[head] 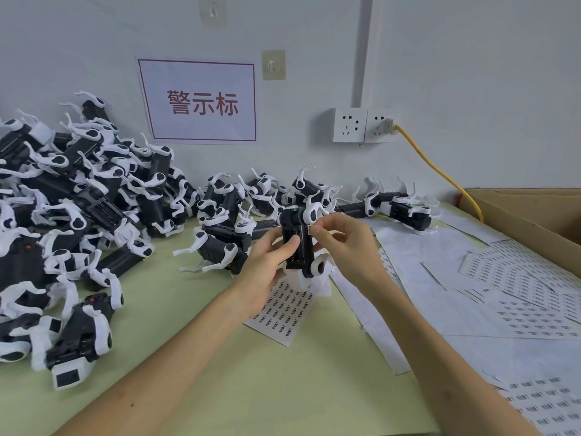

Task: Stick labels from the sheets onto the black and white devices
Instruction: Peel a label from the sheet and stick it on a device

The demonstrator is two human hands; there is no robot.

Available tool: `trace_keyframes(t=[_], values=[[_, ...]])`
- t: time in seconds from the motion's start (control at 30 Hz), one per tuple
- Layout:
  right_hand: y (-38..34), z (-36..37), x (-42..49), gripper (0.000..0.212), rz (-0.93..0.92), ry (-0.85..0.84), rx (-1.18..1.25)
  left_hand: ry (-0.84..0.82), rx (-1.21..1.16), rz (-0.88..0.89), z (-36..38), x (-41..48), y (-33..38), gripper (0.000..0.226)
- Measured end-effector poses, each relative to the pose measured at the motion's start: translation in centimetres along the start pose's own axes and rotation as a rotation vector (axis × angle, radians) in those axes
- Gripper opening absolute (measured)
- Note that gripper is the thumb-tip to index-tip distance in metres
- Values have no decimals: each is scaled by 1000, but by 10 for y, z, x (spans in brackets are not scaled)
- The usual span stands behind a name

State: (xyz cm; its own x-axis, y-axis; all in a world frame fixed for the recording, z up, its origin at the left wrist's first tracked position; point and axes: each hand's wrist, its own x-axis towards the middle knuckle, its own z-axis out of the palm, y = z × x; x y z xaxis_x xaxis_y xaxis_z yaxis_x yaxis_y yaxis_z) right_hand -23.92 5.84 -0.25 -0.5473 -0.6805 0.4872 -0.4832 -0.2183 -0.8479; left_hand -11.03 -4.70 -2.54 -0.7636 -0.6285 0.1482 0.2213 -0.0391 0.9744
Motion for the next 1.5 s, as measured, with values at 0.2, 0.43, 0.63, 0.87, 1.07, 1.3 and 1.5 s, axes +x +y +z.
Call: trace_keyframes(t=[0.2, 0.43, 0.63, 0.87, 1.07, 1.3, 1.5], values=[[1, 1, 0, 13, 14, 9, -4, 13, 30, 8, 0, -1, -1, 29], [1, 1, 0, 14, 10, 17, -31, 30, 57, 23, 1, -2, 0, 29], [0, -1, -1, 14, 30, 0, 4, 40, 82, 25, 2, -2, -1, 28], [-2, -2, 0, 18, 71, -41, 51, 77, 110, 38, 1, -2, -3, 27], [-2, -2, 0, 20, 69, -48, 43, 86, 114, 61, 3, -3, -2, 27], [1, -2, 1, 17, 84, -56, 22, 71, 116, 94, 5, -4, -1, 26], [0, -5, 3, 16, 204, -76, 138, 29, 89, 65, 2, -4, 0, 25]])
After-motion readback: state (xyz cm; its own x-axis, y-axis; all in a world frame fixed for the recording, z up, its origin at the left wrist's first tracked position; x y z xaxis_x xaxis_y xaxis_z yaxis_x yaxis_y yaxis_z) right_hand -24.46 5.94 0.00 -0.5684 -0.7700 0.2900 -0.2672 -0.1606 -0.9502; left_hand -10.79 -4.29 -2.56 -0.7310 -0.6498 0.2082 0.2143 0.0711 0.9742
